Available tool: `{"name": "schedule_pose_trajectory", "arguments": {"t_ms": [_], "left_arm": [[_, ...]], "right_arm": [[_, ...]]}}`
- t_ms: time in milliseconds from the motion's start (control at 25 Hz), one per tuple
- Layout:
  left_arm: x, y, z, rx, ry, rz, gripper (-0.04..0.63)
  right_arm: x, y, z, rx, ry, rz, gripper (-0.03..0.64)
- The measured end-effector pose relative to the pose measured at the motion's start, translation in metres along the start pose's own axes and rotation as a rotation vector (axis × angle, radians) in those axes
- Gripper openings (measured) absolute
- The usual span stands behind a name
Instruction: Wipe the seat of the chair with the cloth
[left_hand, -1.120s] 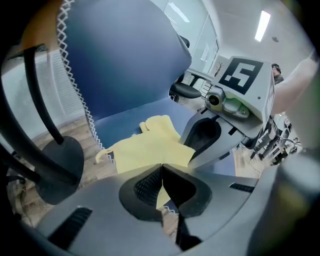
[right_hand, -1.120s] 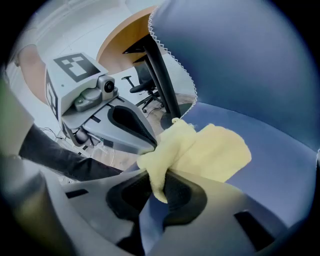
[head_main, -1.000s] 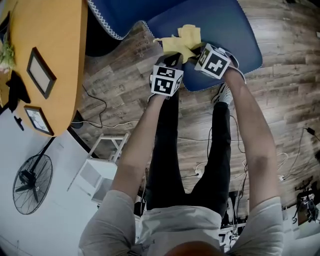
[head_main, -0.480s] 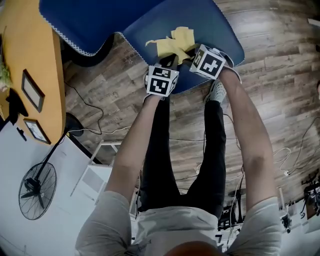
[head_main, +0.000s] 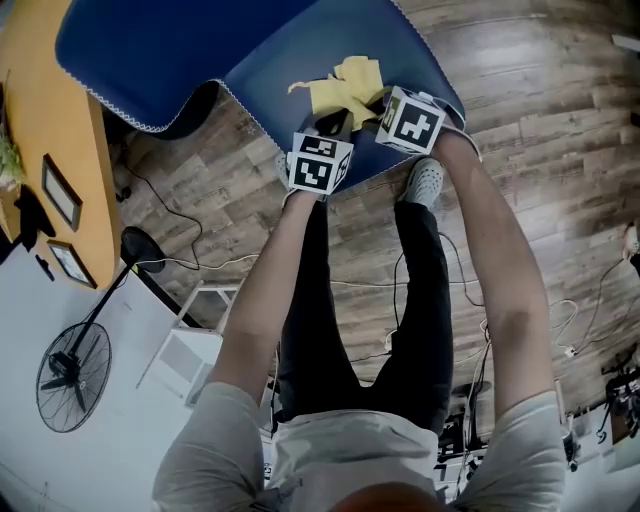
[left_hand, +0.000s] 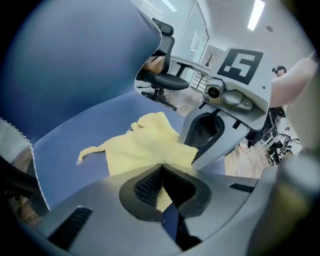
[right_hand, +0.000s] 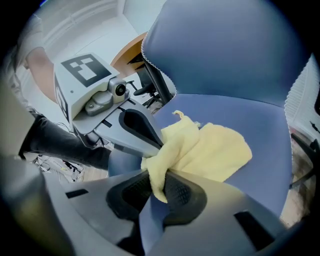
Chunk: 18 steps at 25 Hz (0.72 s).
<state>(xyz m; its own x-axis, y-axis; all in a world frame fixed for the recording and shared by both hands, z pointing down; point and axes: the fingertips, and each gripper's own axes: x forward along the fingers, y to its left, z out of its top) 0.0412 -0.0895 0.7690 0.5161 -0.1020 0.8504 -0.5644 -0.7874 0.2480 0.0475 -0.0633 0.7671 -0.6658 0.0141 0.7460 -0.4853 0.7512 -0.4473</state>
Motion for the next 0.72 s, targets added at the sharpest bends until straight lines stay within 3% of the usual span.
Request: {"name": "schedule_pose_trajectory", "arguments": {"t_ms": [400,600,720], "left_arm": [[0.053,-0.071,0.055,0.075,-0.039,-0.058,0.028],[0.071,-0.104,0.071,0.103,-0.048,-0.083,0.028],[0.078,-0.115,0.076,0.111,-0.056,-0.093,0.028]], "right_arm": [[-0.063,-0.038,-0.069,0.053,0.005,-0.052,0.071],[-0.088,-0.046,-0.102,0.187,-0.070,-0.096,0.071],[-0.095,-0.047,-0.113,0.330,-0.159,-0.143,0.071]]}}
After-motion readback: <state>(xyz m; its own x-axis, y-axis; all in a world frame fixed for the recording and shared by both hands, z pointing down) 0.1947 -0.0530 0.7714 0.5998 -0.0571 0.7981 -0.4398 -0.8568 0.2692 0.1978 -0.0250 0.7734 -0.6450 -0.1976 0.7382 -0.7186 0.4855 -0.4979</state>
